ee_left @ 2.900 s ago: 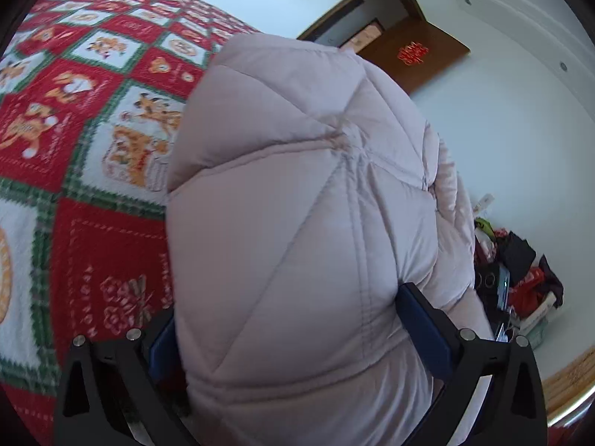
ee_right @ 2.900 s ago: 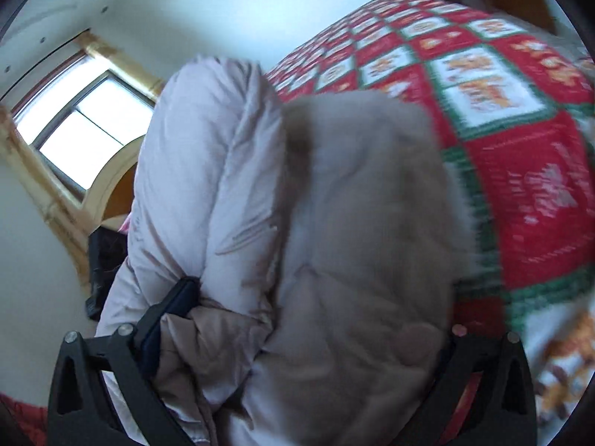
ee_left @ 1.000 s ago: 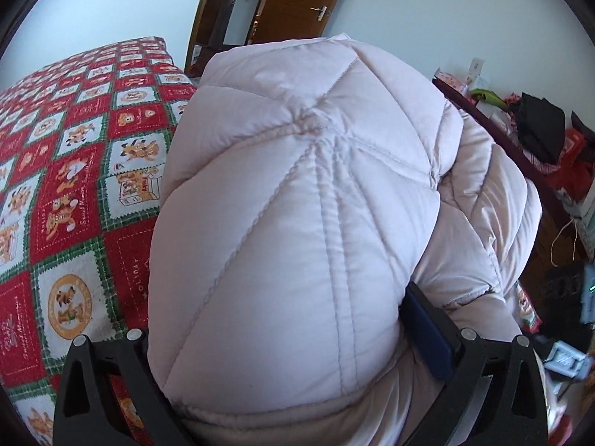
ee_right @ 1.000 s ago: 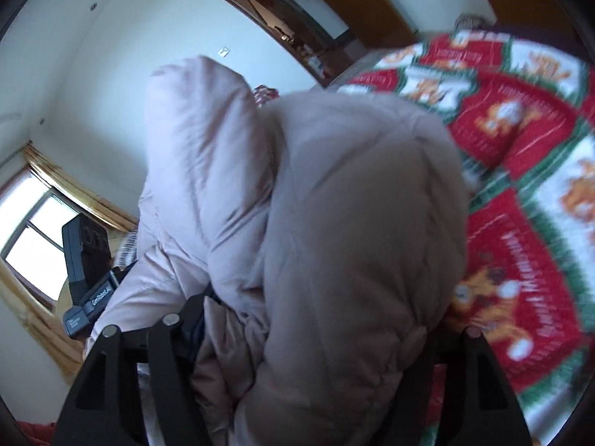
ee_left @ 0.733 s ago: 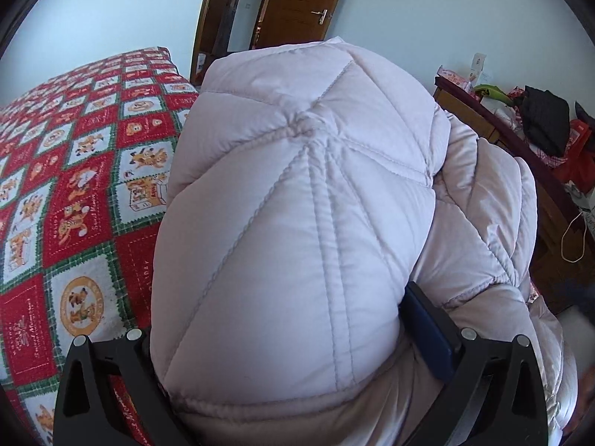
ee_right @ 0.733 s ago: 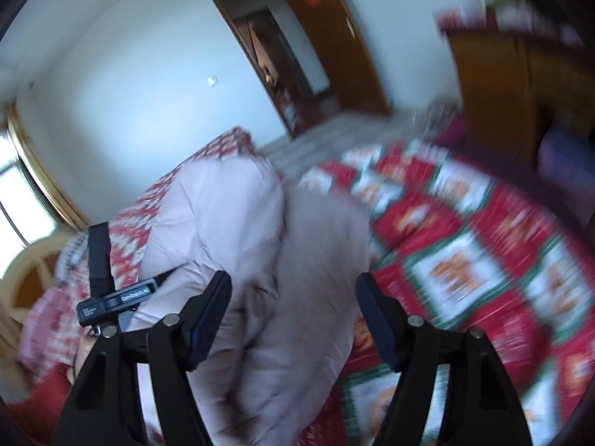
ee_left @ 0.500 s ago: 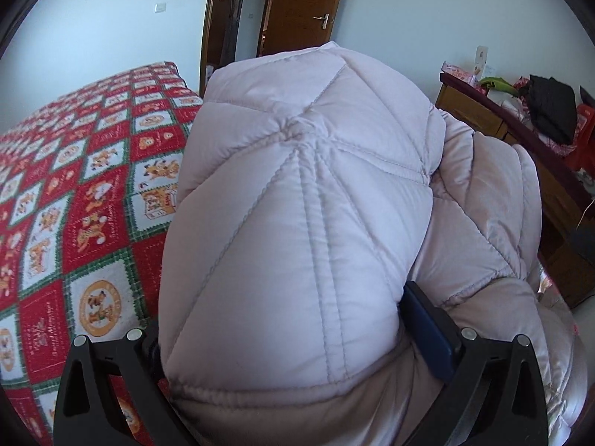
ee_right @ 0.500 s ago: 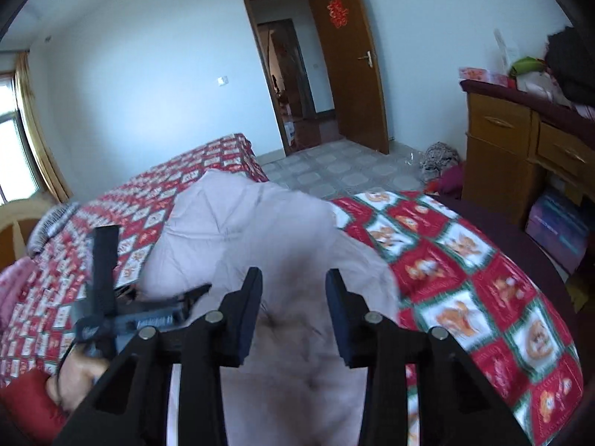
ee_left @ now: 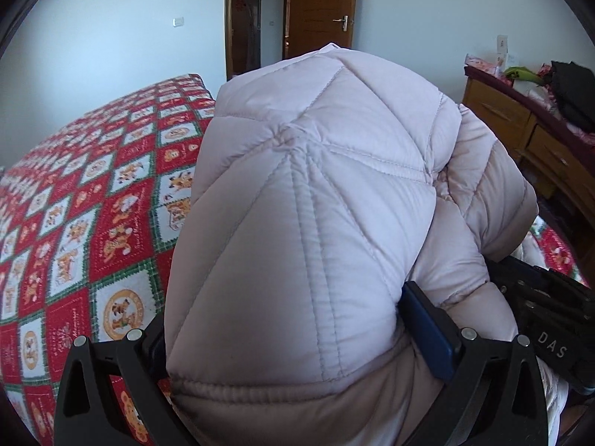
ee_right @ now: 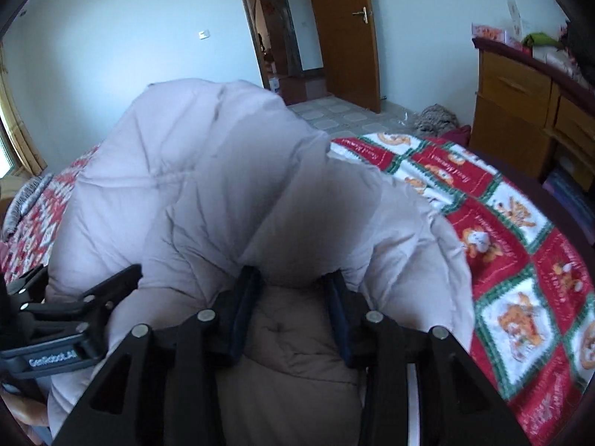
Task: Fold large clothes
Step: 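Lower the folded jacket onto the bed with both tools and release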
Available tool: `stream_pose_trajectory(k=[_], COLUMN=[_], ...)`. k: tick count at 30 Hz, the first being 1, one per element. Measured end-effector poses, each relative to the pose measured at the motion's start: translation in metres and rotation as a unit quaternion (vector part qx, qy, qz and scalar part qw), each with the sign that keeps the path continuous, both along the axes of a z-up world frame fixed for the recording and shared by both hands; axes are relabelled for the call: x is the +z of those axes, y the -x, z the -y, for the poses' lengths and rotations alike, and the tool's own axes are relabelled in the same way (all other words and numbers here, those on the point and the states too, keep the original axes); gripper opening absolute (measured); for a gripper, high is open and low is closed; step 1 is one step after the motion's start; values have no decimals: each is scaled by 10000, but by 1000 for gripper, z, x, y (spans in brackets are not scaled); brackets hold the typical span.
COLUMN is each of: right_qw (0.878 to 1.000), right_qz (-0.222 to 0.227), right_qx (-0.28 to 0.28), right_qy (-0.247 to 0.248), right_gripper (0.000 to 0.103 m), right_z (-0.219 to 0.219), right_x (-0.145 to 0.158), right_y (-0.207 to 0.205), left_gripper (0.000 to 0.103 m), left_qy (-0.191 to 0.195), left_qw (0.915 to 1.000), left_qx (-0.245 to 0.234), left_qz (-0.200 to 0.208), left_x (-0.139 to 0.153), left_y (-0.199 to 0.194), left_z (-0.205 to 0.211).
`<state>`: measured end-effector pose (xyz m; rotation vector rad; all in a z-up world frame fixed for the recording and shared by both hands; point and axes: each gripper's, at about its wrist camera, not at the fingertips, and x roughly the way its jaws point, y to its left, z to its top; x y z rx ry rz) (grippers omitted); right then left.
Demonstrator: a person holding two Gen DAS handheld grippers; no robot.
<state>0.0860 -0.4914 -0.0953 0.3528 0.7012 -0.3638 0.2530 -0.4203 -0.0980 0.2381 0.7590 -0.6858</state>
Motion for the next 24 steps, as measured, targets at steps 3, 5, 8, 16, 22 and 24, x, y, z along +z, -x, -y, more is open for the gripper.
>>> stream_pose_trajectory(k=[3,5,8,16,22,24], right_qw=[9998,9992,9978,9975,9959,9954], right_qz=[-61,-105,-175,384,441,412], right_qx=[-97,-164,-246,-484,-485,-508], right_qy=[143,345,594,356,626,702], right_gripper=[39,39,43,68,88,89], right_z=[-4,-9,-19,-49,-82,-88], right_x=[-2,-1,4,49,63,62], right_y=[1,3,9,77,116,126], left_gripper=[103,103,103,102,102,102], left_qy=[-23,-10,46,-60,-232,-208], left_qw=[10000,10000,10000,9997,9979,9980], left_qx=[11,-5,-72,-146,-86,-42], left_qz=[31,15,-52,203,600,599], left_x=[-2,-2,1,25,42,45], left_y=[-1,-1,2,26,59,67], left_z=[0,-2,-8,-32,-50,-58])
